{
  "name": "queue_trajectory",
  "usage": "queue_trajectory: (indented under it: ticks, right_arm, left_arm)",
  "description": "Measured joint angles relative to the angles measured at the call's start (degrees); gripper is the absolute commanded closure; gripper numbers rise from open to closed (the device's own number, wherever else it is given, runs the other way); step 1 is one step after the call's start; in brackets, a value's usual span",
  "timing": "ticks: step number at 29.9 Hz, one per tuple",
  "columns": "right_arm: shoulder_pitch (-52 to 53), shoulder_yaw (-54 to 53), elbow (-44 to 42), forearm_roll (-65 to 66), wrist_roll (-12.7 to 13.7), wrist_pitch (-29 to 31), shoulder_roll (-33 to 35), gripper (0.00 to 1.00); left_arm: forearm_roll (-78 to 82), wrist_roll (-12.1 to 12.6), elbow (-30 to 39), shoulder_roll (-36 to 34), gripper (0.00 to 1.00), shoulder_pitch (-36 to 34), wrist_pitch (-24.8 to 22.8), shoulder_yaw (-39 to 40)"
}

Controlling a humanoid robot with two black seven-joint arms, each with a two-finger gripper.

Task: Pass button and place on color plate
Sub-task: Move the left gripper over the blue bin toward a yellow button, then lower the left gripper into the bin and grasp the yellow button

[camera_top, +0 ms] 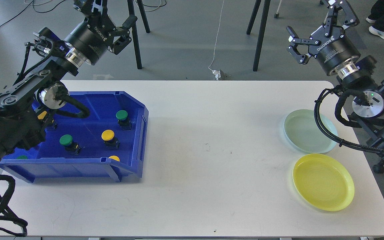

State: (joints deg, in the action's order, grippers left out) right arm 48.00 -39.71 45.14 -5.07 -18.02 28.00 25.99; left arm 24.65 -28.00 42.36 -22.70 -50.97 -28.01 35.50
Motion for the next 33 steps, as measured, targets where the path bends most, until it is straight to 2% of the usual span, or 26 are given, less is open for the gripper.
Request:
queue_trajectory:
  ticks: [7, 13, 16, 19, 23, 27, 31, 33]
  right_arm:
    - [-0.7, -1.2, 0.0, 0.0, -0.1, 0.0, 0.4, 0.0]
    - [-1.1, -1.8, 0.0, -0.1, -0.1, 0.0, 2.0, 0.0]
    - [-1.5, -1.8, -0.3, 0.0, -0.1, 0.0, 2.2, 0.0]
    - [-2.9, -1.5, -1.2, 0.2, -0.1, 0.0, 2.2, 0.0]
    - [-5.2, -1.5, -1.7, 0.3, -0.1, 0.0, 2.2, 0.0]
    - [-6.4, -1.5, -2.1, 0.3, -0.1, 0.0, 2.3, 0.0]
    - [-7.5, -1.6, -3.1, 0.3, -0.1, 0.0, 2.3, 0.0]
    - [-7.9, -1.6, -3.8, 0.3, -0.1, 0.0, 2.3, 0.0]
  left_arm:
    - [-1.6, 0.0, 0.2, -1.0, 0.0, 0.9, 0.0, 4.3]
    - [-9.4, 0.0, 0.1, -1.7, 0.0, 1.9, 0.0, 7.8]
    - [-8.7, 0.0, 4.6, -3.4, 0.0, 3.6, 0.0, 7.6]
    - [-0.8, 0.0, 11.9, -9.8, 0.0, 3.7, 0.0, 7.4]
    - [13.0, 0.0, 19.2, -17.4, 0.0, -1.6, 0.0, 5.2]
    - [21.9, 0.0, 22.2, -23.5, 0.0, -15.5, 0.0, -10.7]
    - [35.7, 0.0, 24.0, -25.1, 0.0, -33.2, 0.0, -37.5]
    - [44.3, 0.0, 25.2, -24.4, 0.0, -38.1, 0.0, -47.0]
